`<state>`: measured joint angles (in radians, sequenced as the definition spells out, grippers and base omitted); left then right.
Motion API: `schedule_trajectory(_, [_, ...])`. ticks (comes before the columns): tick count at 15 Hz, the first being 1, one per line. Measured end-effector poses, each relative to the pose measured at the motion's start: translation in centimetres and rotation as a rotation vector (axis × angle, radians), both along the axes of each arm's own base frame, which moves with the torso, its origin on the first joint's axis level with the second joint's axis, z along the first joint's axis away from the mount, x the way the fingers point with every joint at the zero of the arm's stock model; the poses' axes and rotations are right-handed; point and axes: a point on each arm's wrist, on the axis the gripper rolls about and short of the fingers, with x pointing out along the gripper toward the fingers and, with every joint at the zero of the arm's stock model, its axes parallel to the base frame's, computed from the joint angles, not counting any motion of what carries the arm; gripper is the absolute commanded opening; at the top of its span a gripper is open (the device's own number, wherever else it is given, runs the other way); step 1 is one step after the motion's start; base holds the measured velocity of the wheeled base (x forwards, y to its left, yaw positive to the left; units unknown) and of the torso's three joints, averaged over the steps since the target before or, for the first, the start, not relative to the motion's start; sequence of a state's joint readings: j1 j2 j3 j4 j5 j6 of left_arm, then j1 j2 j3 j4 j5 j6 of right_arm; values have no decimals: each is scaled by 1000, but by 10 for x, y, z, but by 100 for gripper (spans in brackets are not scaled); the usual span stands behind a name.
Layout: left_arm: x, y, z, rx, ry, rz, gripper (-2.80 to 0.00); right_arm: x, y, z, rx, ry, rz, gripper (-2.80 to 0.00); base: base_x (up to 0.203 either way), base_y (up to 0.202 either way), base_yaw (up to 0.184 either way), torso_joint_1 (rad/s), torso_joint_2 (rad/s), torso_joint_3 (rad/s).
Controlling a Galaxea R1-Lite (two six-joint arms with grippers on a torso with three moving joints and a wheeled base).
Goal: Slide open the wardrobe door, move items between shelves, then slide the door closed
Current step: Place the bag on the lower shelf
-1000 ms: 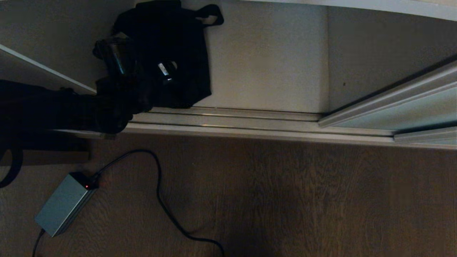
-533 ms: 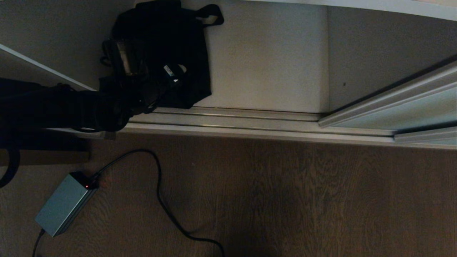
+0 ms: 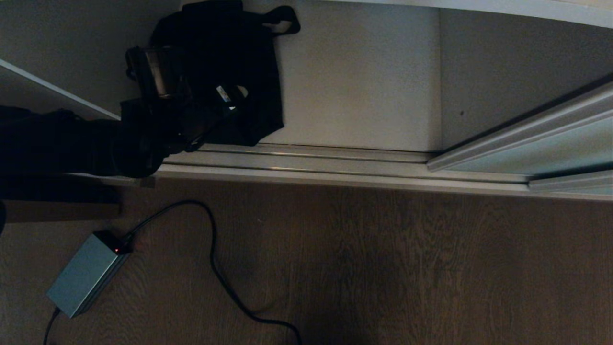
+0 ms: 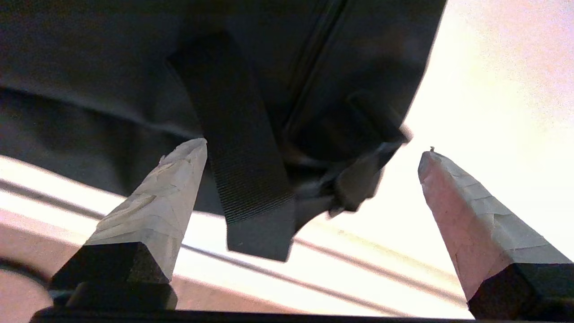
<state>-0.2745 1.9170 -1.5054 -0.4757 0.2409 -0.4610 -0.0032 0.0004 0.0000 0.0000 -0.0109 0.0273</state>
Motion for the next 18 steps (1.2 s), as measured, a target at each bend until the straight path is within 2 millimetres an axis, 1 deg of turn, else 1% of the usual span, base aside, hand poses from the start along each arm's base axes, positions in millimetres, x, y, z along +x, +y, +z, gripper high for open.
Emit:
schedule_trajectory(1, [-1,0,-1,15,5,2,0,0,0,0,0,0,0,-280,0,0,0,0,0,0])
schedule_trajectory(2, [-1,0,-2,21,6,5,-280,0,0,0,0,0,0,-280,0,0,0,0,0,0])
schedule_trajectory(12, [-3,2,2,8,-43,16,-280,0,0,0,0,0,0,-280,0,0,0,0,0,0])
schedule_trajectory(18, [-4,3,1,5,-50,14,-280,0,0,0,0,0,0,-280,0,0,0,0,0,0])
